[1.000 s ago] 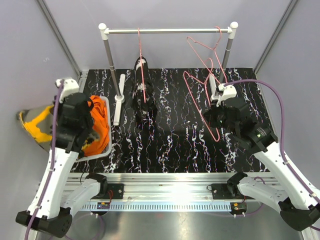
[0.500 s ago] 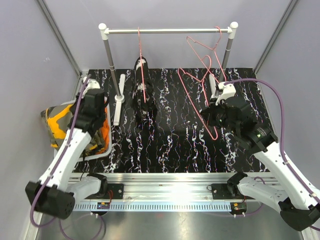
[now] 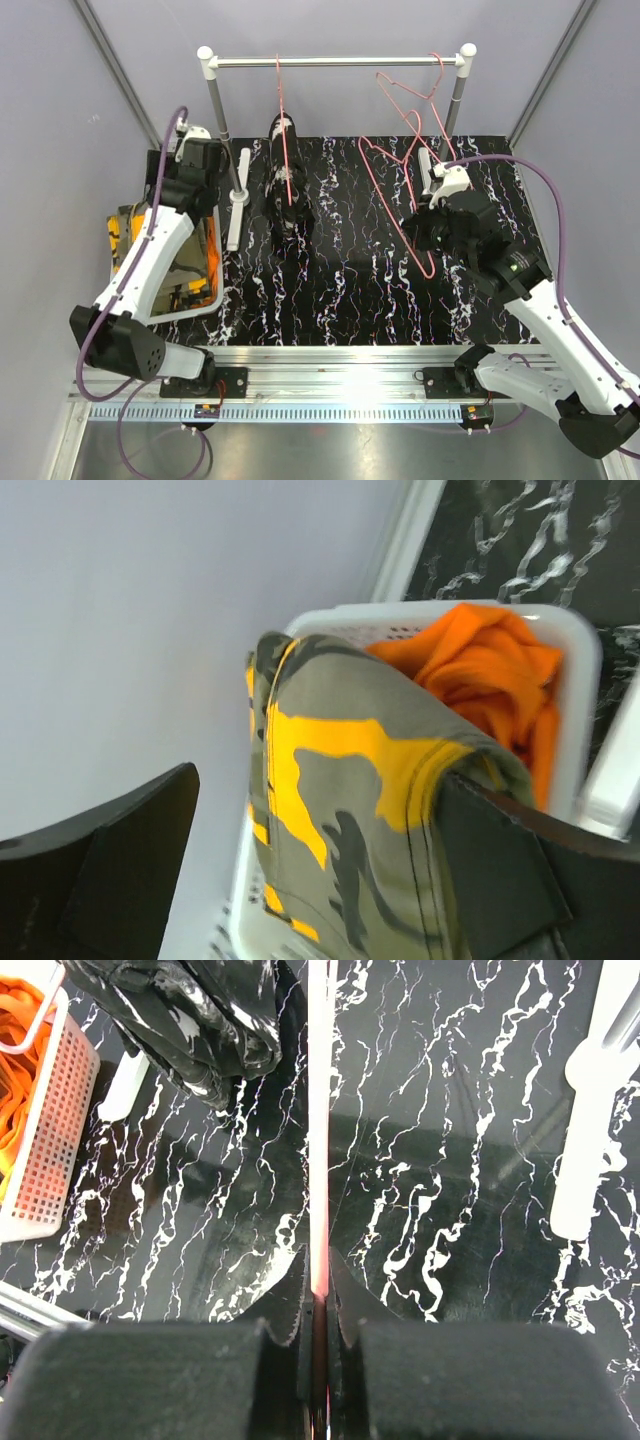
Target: Remove the trousers from the hanger
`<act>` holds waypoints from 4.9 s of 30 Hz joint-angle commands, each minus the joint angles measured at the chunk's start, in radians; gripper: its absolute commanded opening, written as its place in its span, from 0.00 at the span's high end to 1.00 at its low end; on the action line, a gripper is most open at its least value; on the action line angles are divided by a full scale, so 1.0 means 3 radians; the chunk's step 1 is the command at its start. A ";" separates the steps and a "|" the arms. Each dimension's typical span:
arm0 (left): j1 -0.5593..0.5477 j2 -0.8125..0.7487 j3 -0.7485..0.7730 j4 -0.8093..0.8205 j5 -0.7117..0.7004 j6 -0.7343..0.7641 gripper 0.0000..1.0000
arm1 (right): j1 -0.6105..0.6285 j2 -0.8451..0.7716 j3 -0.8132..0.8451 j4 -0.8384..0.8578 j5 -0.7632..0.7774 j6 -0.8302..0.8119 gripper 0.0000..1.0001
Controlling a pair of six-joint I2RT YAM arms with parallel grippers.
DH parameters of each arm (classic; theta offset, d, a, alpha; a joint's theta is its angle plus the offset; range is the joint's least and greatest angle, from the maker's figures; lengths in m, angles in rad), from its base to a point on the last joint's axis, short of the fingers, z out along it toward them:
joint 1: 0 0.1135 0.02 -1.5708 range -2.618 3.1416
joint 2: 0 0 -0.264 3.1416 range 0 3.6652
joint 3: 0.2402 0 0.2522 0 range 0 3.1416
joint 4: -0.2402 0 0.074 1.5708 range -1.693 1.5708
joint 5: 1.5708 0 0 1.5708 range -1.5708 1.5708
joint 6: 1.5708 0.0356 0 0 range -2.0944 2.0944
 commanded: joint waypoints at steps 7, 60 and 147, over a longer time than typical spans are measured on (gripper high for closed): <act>0.0355 -0.0663 -0.0044 0.0148 0.1513 -0.1194 0.01 | 0.0002 0.0051 0.0224 0.0105 0.0074 -0.0034 1.00; 0.1286 -0.1966 -0.0659 -0.0323 0.2117 -0.1297 0.01 | -0.0698 0.2080 0.2137 0.0080 -0.0131 -0.0392 1.00; 0.1077 -0.2340 -0.1002 -0.0456 0.3697 -0.1148 0.01 | 0.0713 0.3594 0.4254 -0.0104 0.0963 -0.0238 1.00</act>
